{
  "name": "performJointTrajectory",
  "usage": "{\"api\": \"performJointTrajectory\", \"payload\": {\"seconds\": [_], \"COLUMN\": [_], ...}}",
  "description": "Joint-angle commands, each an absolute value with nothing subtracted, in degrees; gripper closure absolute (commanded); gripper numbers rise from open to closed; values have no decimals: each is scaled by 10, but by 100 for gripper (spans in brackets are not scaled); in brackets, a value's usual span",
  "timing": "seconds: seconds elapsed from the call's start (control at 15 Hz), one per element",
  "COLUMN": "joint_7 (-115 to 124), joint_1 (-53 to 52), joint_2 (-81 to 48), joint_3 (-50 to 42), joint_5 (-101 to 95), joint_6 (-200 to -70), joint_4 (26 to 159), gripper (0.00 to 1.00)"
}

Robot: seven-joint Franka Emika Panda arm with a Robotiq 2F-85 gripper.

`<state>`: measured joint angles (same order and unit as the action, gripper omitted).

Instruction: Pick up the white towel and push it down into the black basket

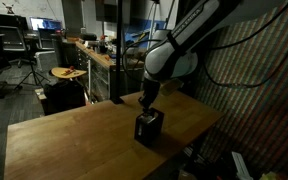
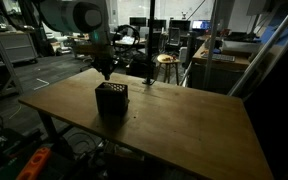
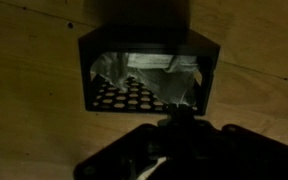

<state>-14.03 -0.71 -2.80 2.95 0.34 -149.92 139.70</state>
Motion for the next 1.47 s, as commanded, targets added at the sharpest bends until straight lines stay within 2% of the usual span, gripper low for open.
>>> {"api": "performJointTrajectory", "payload": {"seconds": [0.0,1.4], "joint_7": [-130,-155], "joint_1": [-17,-17], "joint_2": [-26,-66], "joint_3": [32,42], "joint_5": [-9,12], "joint_6": [-1486,-1508], "joint_4": [1384,1388], "gripper": [92,92]}}
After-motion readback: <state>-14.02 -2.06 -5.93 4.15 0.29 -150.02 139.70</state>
